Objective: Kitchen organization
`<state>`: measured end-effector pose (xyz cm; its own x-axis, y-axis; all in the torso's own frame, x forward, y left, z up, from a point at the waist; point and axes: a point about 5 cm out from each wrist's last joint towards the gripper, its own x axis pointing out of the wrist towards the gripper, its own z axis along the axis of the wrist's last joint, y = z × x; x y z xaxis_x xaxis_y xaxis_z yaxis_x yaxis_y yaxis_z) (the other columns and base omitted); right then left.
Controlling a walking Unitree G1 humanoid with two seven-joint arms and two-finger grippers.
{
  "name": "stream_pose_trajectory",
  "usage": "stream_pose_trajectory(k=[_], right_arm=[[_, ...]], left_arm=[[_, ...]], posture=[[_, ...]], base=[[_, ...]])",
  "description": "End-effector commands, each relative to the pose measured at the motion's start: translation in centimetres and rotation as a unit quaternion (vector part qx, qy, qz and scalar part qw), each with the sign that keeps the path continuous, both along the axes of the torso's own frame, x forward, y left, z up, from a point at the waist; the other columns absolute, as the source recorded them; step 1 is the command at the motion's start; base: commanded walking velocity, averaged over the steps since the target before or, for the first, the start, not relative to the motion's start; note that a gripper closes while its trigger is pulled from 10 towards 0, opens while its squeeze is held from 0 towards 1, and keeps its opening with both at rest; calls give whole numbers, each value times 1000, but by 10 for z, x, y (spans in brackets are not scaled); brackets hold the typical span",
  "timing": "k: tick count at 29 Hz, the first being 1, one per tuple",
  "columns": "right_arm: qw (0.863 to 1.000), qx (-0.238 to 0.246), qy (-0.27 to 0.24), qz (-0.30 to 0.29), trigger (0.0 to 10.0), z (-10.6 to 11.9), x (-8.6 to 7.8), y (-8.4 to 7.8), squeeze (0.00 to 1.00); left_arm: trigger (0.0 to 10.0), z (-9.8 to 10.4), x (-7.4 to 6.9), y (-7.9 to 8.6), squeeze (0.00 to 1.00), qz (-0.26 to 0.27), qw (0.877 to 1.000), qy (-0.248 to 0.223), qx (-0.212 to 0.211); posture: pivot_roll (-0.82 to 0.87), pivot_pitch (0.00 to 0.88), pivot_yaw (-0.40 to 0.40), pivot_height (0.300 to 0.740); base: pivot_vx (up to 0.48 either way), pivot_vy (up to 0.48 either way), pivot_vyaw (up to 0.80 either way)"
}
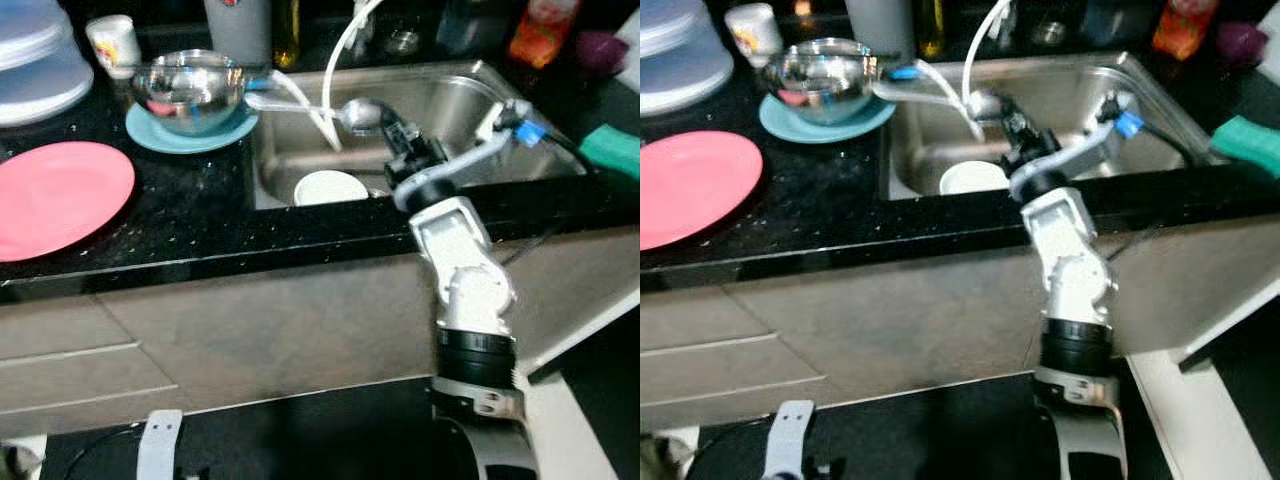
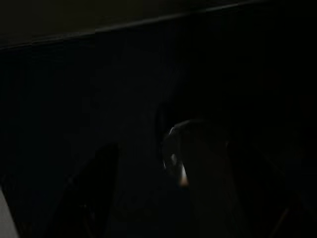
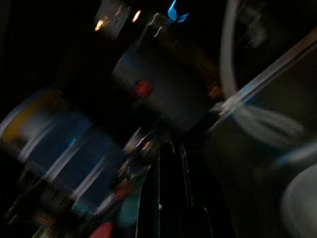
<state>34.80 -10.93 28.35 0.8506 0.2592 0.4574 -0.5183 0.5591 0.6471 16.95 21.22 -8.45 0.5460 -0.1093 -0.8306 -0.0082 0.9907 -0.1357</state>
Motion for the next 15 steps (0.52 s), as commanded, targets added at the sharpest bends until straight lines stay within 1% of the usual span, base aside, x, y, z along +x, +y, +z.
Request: stream_pose_trajectory(k=[1, 5, 10, 13, 14, 15], right_arm=[[1000, 13, -5, -8, 10000, 0, -1, -6, 0], [1000, 13, -7, -5, 10000, 0, -1, -6, 0], [1000, 11, -8, -2, 10000, 0, -1, -4, 0], [1000, -17, -11, -10, 10000, 0, -1, -4, 0], [999, -39, -9, -18, 10000, -1, 0, -5, 0], [999, -39, -9, -18, 10000, -1, 0, -5, 0]], left_arm=[[10000, -3, -4, -4, 0, -5, 1000, 10, -4], [10000, -3, -4, -4, 0, -6, 1000, 10, -4], [10000, -3, -5, -5, 0, -7, 1000, 13, -8], [10000, -3, -6, -5, 0, -6, 1000, 15, -8], [10000, -4, -6, -5, 0, -6, 1000, 15, -9], [10000, -4, -6, -5, 0, -6, 1000, 15, -9]], posture=[[1, 97, 25, 740], [3, 95, 27, 740], [5, 97, 27, 740], [4, 100, 27, 740], [5, 101, 25, 740], [5, 101, 25, 740]], base=[[356, 0, 0], [358, 0, 0], [0, 0, 0], [0, 0, 0], [0, 0, 0], [0, 0, 0]])
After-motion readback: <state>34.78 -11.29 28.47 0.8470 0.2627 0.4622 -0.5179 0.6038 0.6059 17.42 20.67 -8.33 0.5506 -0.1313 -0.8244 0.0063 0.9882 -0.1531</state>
